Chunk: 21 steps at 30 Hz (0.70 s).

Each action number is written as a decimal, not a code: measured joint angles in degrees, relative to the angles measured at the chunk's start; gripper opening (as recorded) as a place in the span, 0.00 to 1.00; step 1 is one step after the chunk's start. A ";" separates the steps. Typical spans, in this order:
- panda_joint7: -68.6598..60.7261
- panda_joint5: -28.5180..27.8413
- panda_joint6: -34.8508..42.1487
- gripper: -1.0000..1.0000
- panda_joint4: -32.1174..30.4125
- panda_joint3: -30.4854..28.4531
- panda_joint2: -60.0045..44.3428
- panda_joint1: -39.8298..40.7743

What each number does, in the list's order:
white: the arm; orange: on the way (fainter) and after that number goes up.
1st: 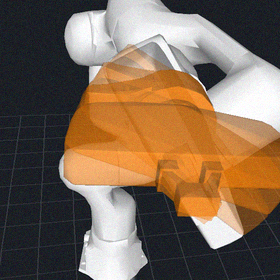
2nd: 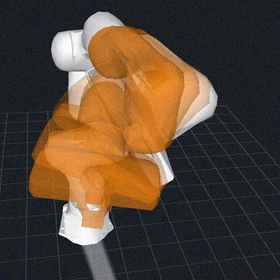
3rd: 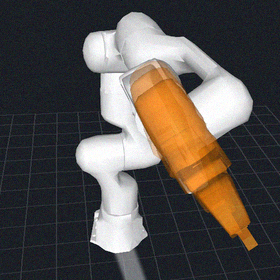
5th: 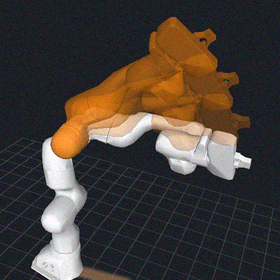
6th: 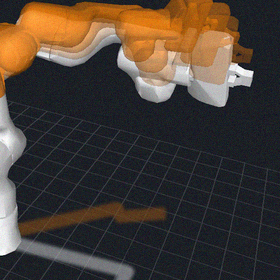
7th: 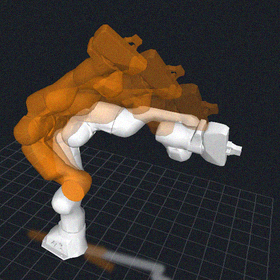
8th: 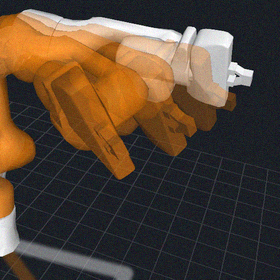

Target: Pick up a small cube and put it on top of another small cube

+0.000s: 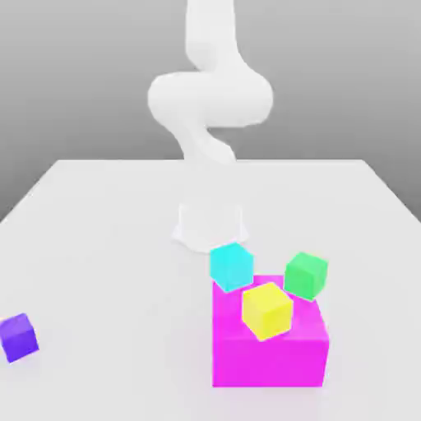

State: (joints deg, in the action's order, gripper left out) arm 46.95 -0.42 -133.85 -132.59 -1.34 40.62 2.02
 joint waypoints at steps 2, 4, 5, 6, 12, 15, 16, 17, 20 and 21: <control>0.90 -0.30 -1.75 0.50 -0.69 -1.25 -4.40 1.66; 1.70 -0.52 -3.43 0.50 -1.34 -2.55 -8.59 3.20; 2.08 -0.60 -4.26 0.50 -1.66 -3.25 -10.66 3.93; 2.43 -0.64 -5.08 0.50 -1.99 -3.96 -12.72 4.66; 3.90 -0.03 -10.05 0.50 -3.92 -8.64 -25.10 8.80; 4.07 1.07 -12.52 0.50 -4.89 -11.11 -31.35 10.73; 4.01 1.59 -13.34 0.50 -5.21 -11.92 -33.45 11.37; 3.89 2.21 -14.16 0.50 -5.53 -12.72 -35.56 12.40; 3.17 4.56 -16.58 0.50 -6.48 -14.19 -41.97 16.22; 2.86 5.44 -17.38 0.50 -6.79 -14.39 -44.11 17.04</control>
State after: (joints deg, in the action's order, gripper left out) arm 49.81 5.02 -151.23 -139.38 -15.73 -3.50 19.06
